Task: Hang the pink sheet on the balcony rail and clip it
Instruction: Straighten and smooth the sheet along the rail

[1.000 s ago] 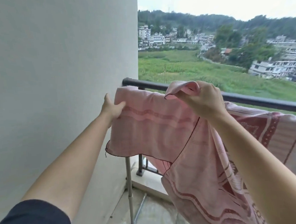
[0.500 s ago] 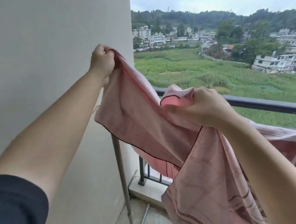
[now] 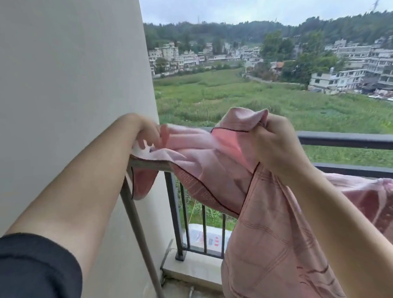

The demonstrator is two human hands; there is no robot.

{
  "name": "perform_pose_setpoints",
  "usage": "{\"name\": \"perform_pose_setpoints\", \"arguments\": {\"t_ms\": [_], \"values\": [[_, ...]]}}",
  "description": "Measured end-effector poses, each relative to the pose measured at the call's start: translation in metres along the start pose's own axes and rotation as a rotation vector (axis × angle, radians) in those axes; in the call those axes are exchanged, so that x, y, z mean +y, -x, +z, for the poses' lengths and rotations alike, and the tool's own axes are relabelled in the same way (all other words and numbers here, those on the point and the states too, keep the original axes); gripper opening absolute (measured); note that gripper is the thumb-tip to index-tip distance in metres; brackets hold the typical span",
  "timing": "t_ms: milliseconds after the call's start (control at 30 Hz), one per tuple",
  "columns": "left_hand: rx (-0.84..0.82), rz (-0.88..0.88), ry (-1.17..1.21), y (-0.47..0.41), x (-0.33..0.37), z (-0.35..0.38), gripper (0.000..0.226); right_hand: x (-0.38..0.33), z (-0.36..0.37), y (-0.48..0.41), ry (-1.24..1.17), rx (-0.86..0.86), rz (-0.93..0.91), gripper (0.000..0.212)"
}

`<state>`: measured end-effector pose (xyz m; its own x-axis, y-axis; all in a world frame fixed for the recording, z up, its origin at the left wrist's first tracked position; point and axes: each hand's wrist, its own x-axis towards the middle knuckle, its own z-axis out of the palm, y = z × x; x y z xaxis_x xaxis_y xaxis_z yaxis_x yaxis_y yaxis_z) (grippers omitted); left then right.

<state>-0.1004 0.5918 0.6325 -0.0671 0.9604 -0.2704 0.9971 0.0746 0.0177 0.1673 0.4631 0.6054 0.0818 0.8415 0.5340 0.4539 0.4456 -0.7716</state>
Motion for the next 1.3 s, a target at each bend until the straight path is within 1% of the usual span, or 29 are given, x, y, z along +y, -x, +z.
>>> {"name": "perform_pose_setpoints", "arguments": {"t_ms": [33,67,133,167,200,233,267,300,333,367,400,433,467,500,533,633,700,733,800,833,867,900,967,1000,1067,1100,1167,1233,1300], "values": [[0.059,-0.019,-0.023,-0.002,-0.005,0.012,0.039,-0.001,0.0,0.0,-0.049,-0.007,0.028,0.024],[0.256,0.014,0.021,-0.001,-0.008,0.02,0.038,-0.003,-0.002,0.0,-0.094,-0.003,0.054,0.026],[0.624,0.107,0.291,0.02,-0.001,0.027,0.028,-0.012,-0.006,0.001,-0.146,0.019,0.069,0.033],[0.751,0.247,0.454,0.037,0.007,0.033,0.025,-0.016,-0.01,0.002,-0.153,0.034,0.053,0.036],[0.805,0.412,0.56,0.056,0.015,0.038,0.029,-0.022,-0.013,0.004,-0.152,0.059,0.027,0.039],[0.778,0.583,0.624,0.08,0.023,0.041,0.035,-0.028,-0.017,0.006,-0.14,0.089,0.003,0.043],[0.681,0.72,0.631,0.103,0.03,0.046,0.039,-0.036,-0.022,0.009,-0.126,0.121,-0.033,0.046],[0.533,0.805,0.586,0.122,0.039,0.054,0.043,-0.045,-0.027,0.013,-0.108,0.156,-0.068,0.049],[0.435,0.814,0.491,0.135,0.046,0.062,0.059,-0.052,-0.033,0.018,-0.089,0.187,-0.121,0.049],[0.414,0.784,0.332,0.141,0.054,0.073,0.086,-0.061,-0.039,0.025,-0.06,0.205,-0.182,0.046],[0.502,0.723,0.077,0.144,0.061,0.085,0.102,-0.067,-0.045,0.033,-0.027,0.211,-0.253,0.039],[0.648,0.699,-0.133,0.144,0.069,0.094,0.101,-0.072,-0.053,0.043,0.044,0.213,-0.318,0.026],[0.781,0.73,-0.209,0.141,0.074,0.099,0.084,-0.075,-0.061,0.053,0.147,0.211,-0.37,0.013],[0.852,0.789,-0.167,0.141,0.078,0.1,0.059,-0.077,-0.069,0.063,0.262,0.206,-0.405,0.02],[0.888,0.833,-0.093,0.141,0.08,0.098,0.04,-0.078,-0.078,0.07,0.382,0.186,-0.423,0.026],[0.973,0.858,0.129,0.137,0.095,0.082,0.042,-0.078,-0.105,0.084,0.678,0.251,-0.37,0.019],[0.977,0.769,0.289,0.14,0.116,0.068,0.038,-0.073,-0.12,0.09,0.767,0.273,-0.329,0.032],[0.96,0.716,0.378,0.141,0.127,0.062,0.035,-0.07,-0.126,0.093,0.822,0.248,-0.284,0.048],[0.929,0.685,0.546,0.146,0.149,0.049,0.03,-0.057,-0.132,0.097,1.009,0.117,-0.108,0.102],[0.932,0.704,0.607,0.151,0.157,0.042,0.029,-0.047,-0.133,0.097,1.121,0.04,-0.005,0.115],[0.937,0.736,0.661,0.155,0.166,0.035,0.026,-0.037,-0.132,0.096,1.221,-0.021,0.072,0.112],[0.942,0.772,0.702,0.158,0.173,0.028,0.019,-0.027,-0.133,0.094,1.278,-0.064,0.095,0.096],[0.956,0.843,0.731,0.16,0.187,0.014,0.007,-0.019,-0.141,0.089,1.258,-0.138,0.102,0.057],[0.974,0.864,0.721,0.159,0.192,0.007,0.007,-0.021,-0.148,0.084,1.228,-0.163,0.118,0.041],[1.042,0.876,0.729,0.156,0.197,-0.007,0.014,-0.03,-0.167,0.069,1.225,-0.117,0.137,0.019],[1.09,0.883,0.732,0.154,0.199,-0.011,0.018,-0.034,-0.18,0.058,1.242,-0.059,0.14,0.016],[1.213,0.985,0.667,0.147,0.202,-0.016,0.022,-0.042,-0.205,0.036,1.242,0.128,0.16,0.024],[1.332,1.112,0.475,0.134,0.208,-0.022,0.021,-0.046,-0.224,0.012,1.163,0.366,0.154,0.032],[1.453,1.1,0.299,0.123,0.21,-0.033,0.021,-0.049,-0.235,-0.005,1.072,0.618,0.009,0.031]]}}
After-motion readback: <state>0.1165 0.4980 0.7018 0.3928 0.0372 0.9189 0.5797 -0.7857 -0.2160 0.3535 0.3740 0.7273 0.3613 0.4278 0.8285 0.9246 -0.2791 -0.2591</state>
